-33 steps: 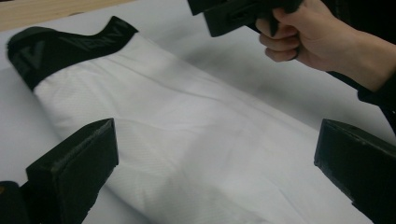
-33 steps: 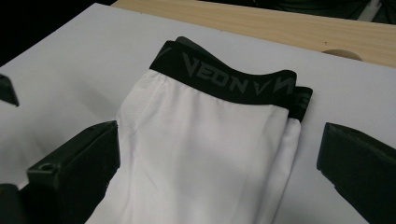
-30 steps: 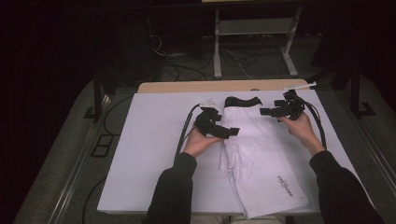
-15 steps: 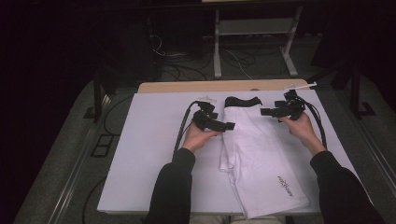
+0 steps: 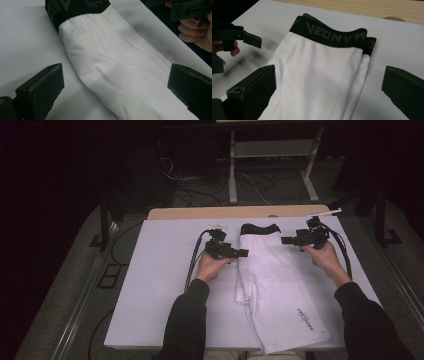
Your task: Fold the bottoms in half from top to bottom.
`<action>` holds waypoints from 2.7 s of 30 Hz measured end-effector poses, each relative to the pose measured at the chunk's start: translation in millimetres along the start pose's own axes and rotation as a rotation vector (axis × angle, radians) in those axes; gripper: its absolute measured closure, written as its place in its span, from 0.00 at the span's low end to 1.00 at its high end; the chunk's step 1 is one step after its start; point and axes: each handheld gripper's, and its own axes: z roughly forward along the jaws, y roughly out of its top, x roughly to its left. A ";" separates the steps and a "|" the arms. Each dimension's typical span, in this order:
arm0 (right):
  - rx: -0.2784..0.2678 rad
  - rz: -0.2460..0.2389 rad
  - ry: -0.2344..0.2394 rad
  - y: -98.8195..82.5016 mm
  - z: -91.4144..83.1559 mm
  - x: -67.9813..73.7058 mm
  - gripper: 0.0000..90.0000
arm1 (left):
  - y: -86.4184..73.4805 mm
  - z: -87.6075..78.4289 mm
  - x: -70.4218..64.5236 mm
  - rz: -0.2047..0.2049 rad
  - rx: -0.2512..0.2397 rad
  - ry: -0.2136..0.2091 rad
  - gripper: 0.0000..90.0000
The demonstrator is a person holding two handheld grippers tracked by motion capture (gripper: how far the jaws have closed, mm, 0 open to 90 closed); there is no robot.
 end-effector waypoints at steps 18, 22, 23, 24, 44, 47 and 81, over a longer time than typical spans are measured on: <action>0.104 0.081 0.009 -4.7 13.5 -18.4 0.17 | 6.1 18.8 2.2 -0.020 0.034 0.000 0.14; 0.113 0.090 0.014 -5.9 17.2 -21.5 0.22 | 7.0 22.7 5.9 -0.026 0.047 0.003 0.15; 0.118 0.091 0.010 -6.1 18.7 -22.7 0.25 | 7.1 23.5 6.3 -0.029 0.047 0.004 0.15; 0.122 0.090 0.005 -6.0 19.8 -23.4 0.25 | 7.2 24.9 7.0 -0.034 0.046 0.004 0.15; 0.172 0.090 -0.025 4.5 46.0 -32.0 0.42 | 5.2 28.8 15.1 -0.063 0.013 0.057 0.29; 0.162 0.099 -0.017 4.8 48.4 -32.3 0.49 | 5.3 30.4 13.5 -0.066 0.007 0.053 0.34; 0.047 0.197 -0.031 2.2 36.2 -20.9 0.98 | 15.8 28.5 6.2 -0.078 0.056 0.134 0.98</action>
